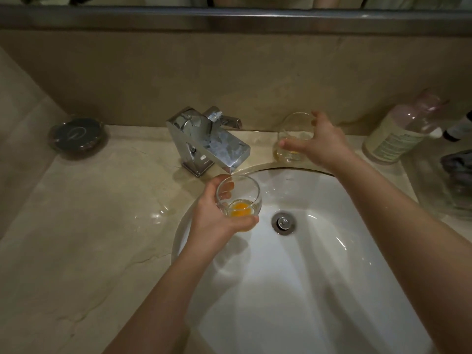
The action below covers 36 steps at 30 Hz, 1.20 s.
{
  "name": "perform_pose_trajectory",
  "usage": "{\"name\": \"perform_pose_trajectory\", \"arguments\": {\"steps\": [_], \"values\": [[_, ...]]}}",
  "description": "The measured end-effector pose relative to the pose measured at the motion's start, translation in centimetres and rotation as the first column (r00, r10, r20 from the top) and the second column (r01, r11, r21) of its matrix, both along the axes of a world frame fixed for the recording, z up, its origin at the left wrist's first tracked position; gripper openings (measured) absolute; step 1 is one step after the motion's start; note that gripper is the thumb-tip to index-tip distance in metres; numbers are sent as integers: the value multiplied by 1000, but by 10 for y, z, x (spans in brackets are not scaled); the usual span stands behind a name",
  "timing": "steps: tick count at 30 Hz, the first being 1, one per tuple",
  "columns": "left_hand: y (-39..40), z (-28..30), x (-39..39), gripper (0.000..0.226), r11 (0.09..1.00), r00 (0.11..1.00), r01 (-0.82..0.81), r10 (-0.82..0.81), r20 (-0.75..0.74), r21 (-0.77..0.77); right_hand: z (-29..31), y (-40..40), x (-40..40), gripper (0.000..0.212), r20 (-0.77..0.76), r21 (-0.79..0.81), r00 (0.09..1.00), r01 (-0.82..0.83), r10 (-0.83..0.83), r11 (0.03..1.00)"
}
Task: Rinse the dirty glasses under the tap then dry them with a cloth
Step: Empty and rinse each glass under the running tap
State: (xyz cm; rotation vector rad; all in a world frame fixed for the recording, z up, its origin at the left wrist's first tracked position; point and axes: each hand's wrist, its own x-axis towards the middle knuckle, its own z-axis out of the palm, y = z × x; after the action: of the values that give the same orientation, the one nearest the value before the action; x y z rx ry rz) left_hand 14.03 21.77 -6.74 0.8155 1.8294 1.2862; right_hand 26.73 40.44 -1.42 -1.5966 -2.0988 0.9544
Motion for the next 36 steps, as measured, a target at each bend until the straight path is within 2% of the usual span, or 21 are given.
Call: {"name": "perform_pose_trajectory", "arguments": {"steps": [2,9,11,15,18,30,36], "values": [[2,-1,-2,80,1000,1000,-9,8,18,17,-2,-5,-4,90,36,119,999,-19,15,993],[10,-8,-11,85,998,999,-12,9,49,64,-5,-18,-30,48,22,427,993,-113,114,897],[11,-10,-13,88,997,998,-17,13,59,75,-1,-22,-40,45,-1,397,985,-156,170,904],[12,-10,-14,77,996,997,-32,26,72,82,5,-29,-58,44,-117,226,947,-269,300,936],[13,-10,-14,72,996,996,-40,34,84,74,2,-29,-70,39,-131,172,927,-328,352,929],[14,-9,-11,72,998,992,-23,16,126,51,-16,-25,-85,33,-420,-16,880,-251,221,968],[18,-7,-12,70,995,992,-21,9,129,92,-18,-19,-89,35,-509,-94,845,-240,161,966]]}}
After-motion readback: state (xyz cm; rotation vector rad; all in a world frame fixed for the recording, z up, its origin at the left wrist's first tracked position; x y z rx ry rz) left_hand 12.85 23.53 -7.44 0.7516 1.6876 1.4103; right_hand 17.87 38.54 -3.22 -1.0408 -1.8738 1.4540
